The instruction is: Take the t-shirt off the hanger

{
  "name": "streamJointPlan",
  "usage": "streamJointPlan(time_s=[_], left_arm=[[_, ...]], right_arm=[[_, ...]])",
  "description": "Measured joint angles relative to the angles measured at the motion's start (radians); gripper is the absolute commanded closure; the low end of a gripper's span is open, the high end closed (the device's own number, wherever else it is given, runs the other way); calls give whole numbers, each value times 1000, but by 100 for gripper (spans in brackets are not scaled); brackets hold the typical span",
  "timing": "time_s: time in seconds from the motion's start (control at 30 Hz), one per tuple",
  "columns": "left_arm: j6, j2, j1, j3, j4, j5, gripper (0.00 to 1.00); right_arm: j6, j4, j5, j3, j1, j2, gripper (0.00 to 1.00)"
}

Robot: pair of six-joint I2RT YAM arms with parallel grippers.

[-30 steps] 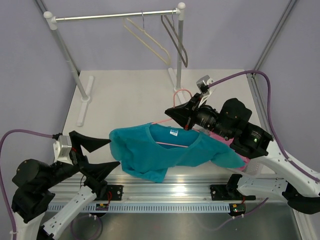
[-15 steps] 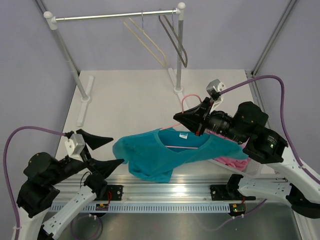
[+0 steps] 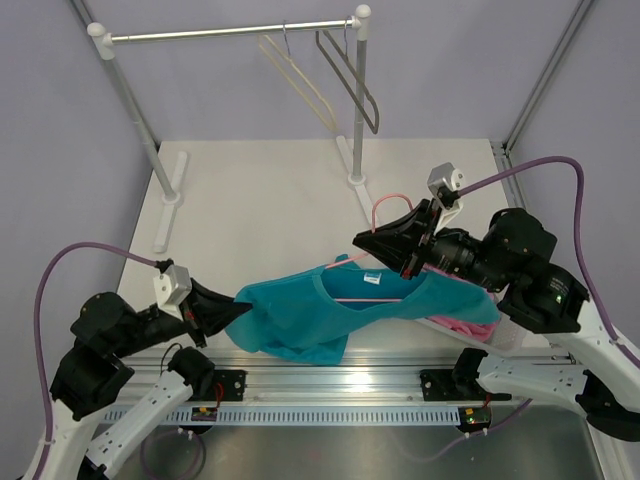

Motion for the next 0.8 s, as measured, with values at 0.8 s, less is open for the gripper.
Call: streamJointPlan(time_s=[0.8], left_arm=[[-164,232,-6,42,42,-818,100]], right_arm=[[-130,-126,388,-151,2,-314,100]])
